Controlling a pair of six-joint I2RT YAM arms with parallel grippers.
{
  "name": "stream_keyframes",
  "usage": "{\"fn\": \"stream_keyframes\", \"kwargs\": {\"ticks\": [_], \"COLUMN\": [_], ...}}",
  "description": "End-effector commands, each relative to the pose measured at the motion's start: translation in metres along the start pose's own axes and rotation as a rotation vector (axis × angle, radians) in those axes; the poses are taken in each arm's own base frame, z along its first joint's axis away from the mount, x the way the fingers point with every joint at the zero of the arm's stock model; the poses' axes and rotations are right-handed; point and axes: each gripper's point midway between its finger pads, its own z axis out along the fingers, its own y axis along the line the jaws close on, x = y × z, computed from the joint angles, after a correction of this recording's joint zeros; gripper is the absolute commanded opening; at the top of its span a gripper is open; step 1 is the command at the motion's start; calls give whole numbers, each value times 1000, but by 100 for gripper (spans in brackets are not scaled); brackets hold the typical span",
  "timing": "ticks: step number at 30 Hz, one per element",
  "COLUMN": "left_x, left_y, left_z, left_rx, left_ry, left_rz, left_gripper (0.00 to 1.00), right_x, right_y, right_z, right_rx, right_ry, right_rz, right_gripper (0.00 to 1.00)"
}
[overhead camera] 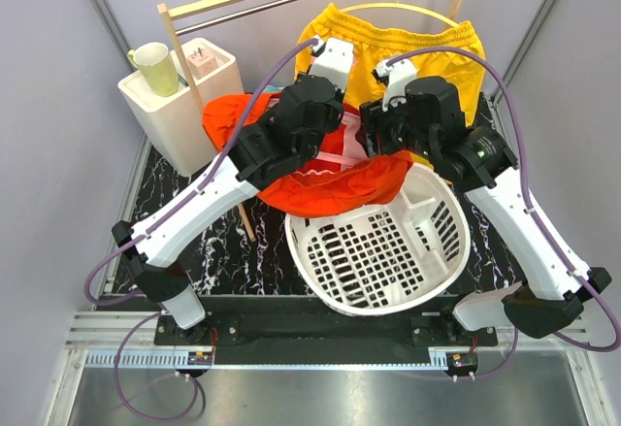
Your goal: Remove the shorts from the hanger
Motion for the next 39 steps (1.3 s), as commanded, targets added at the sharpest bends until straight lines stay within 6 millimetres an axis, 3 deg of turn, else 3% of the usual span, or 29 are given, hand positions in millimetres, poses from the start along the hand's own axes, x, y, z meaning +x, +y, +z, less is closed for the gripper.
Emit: {"fn": "stream_keyframes", "kwargs": {"ticks": [1, 10, 13, 14, 17, 19, 22, 24, 29, 31, 35, 37, 39], "left_x": [-54, -57, -58, -58, -57, -55, -54, -54, -53, -53, -52, -51, -52], "left_y": [12, 14, 13, 12, 13, 15, 17, 17, 18, 19, 20, 20, 22], "left_z": [-21, -24, -25, -25, -25, -24, -24, -25, -27, -28, -29, -30, -33], "left_rx": [1, 9, 18, 21, 15, 5, -3, -2, 1, 1, 1, 4, 7], "left_ry": [-144, -150, -154, -153, -150, -147, -144, -145, -144, -144, -144, -142, -145], "left_rz": [-127, -131, -137, -134, -124, -120, -109, -108, -107, -107, -107, -105, -107], "left_gripper": [0, 0, 0, 0, 0, 0, 0, 0, 0, 0, 0, 0, 0], "right_x": [-4, 1, 1, -1, -7, -6, -6, -4, 1, 4, 9, 11, 13], "right_y": [-20, -43, -41, -40, -38, -35, -30, -28, -28, -28, -25, -25, -25], "right_z": [-4, -7, -5, -8, -15, -18, -27, -33, -41, -42, -44, -43, -45], "right_rx": [129, 283, 271, 269, 255, 235, 200, 184, 184, 178, 163, 160, 162], "right_ry": [-14, 14, 10, -1, -35, -39, -64, -71, -79, -74, -69, -66, -68], "right_rz": [-77, -107, -106, -95, -72, -77, -58, -54, -6, -3, 9, 17, 21], "right_gripper": [64, 69, 56, 46, 37, 40, 55, 54, 37, 36, 48, 42, 19]}}
